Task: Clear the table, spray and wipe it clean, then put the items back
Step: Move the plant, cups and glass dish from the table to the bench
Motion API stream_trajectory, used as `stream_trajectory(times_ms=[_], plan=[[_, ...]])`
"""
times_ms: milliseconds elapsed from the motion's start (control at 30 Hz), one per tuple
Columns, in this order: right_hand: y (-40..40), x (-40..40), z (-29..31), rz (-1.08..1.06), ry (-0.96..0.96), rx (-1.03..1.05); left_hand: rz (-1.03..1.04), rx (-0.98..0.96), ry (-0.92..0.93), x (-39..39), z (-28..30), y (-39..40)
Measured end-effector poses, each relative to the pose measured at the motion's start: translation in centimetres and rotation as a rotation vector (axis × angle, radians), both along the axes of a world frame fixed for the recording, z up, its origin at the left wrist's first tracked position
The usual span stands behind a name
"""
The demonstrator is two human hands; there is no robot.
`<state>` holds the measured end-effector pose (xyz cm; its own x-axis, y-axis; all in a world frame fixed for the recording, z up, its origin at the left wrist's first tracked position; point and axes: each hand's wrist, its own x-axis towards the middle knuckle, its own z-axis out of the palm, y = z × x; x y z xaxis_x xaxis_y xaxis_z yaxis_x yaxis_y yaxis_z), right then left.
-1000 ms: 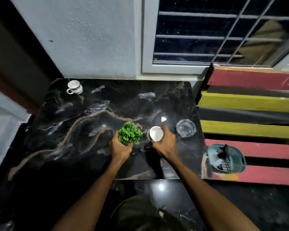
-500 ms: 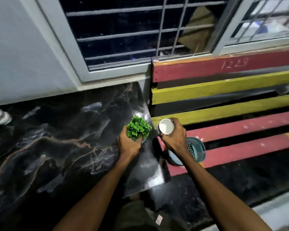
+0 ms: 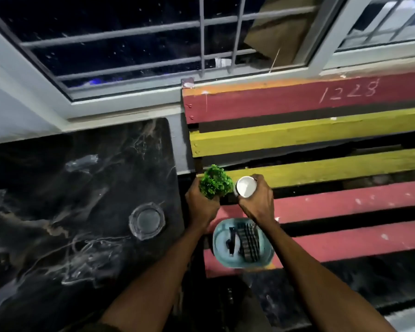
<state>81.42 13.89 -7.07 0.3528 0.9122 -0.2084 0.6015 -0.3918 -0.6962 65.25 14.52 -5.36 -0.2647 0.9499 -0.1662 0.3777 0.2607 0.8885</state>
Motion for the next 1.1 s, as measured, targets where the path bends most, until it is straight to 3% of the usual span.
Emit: stream_trajectory(times_ms=[200, 433, 700, 1100], plan=[[5.2, 3.6, -6.1, 0.159, -0.002, -0.112, 0.210, -0.197, 0.065, 4.0, -5.9, 3.3], [10.2, 3.9, -14.0, 0.246, -0.065, -0.205, 0.282, -0.316, 0.125, 3.7, -14.1, 6.6], [11.6, 3.3, -20.2, 0.242, -0.121, -0.269, 0.308, -0.335, 0.158, 3.8, -21.2, 9.5], [11.7, 3.3, -22.6, 0.261, -0.148, -0.270, 0.334, -0.251, 0.155, 5.3, -24.6, 8.6]])
